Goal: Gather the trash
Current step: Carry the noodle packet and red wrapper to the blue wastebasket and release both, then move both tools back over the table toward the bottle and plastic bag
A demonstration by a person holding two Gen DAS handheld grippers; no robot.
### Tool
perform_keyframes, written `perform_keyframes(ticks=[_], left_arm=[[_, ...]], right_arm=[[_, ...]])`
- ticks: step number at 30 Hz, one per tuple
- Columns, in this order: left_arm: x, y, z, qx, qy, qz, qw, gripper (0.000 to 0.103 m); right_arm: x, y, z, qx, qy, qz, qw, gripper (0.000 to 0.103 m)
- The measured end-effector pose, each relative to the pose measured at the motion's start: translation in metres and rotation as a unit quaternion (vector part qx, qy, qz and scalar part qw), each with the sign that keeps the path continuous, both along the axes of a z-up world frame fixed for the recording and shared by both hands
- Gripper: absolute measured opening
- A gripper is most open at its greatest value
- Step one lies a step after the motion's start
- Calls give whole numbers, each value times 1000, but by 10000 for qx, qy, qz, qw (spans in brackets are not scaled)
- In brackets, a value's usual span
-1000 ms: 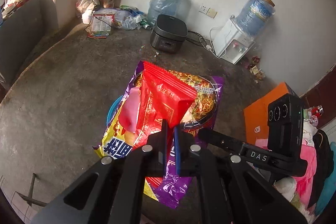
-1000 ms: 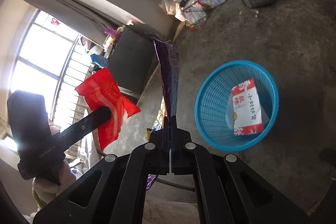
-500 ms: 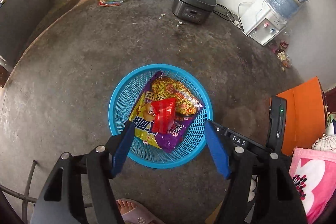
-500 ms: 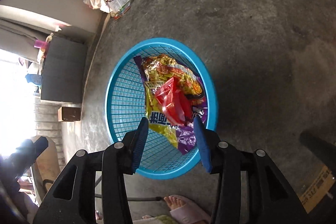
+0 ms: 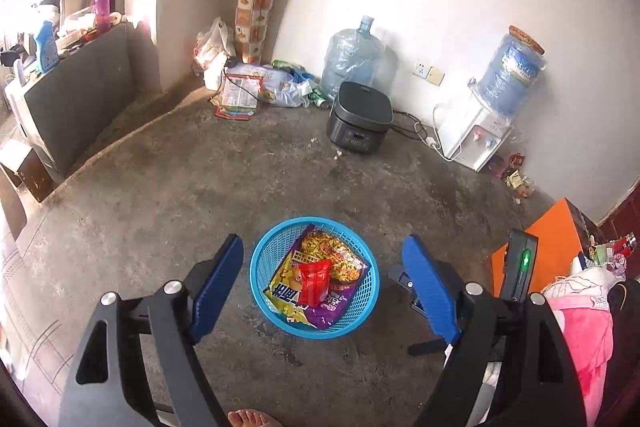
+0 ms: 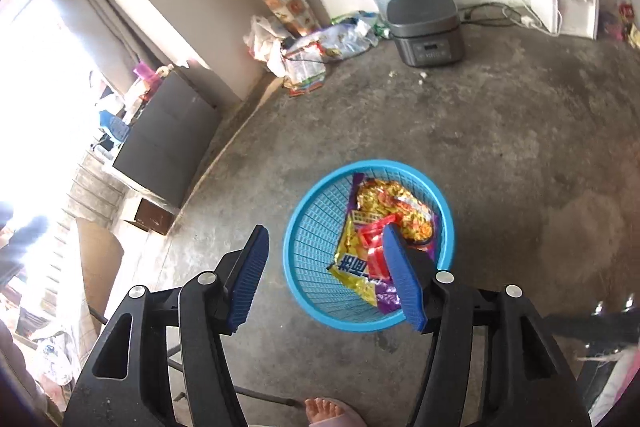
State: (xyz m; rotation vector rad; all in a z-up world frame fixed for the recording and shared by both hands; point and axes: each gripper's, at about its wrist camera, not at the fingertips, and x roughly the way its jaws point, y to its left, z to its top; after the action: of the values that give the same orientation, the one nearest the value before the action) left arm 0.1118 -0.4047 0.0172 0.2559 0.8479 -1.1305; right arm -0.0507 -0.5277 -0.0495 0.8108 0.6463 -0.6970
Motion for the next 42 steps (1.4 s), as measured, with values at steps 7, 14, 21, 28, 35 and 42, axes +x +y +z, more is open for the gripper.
perform_keyframes(ticks=[7,14,21,28,35,42], left_arm=[[-12,108,56,-532,-958,943,9895,97],[-11,204,85,-996,-1233,1958,9677,97],[-13,276,96,-1134,-1376,2411,9540,97],[-18,341,98,-1217,-1514,2850,9386,97],[-18,403,95,-1432,-1223,3324,9241,97],[-24,441,102,-1651,-1227,3612,9095,97]], right_arm=[[15,67,85,-1621,-278,583,9847,93],[31,121,125,-2460,-493,980,9630,95],[50,164,139,-2553,-601,1602,9516,95],[64,206,155,-2790,-775,2127,9332,95],[69,237,166,-2919,-901,2459,9199,95],[74,262,170,-2857,-1019,2715,9134,95]])
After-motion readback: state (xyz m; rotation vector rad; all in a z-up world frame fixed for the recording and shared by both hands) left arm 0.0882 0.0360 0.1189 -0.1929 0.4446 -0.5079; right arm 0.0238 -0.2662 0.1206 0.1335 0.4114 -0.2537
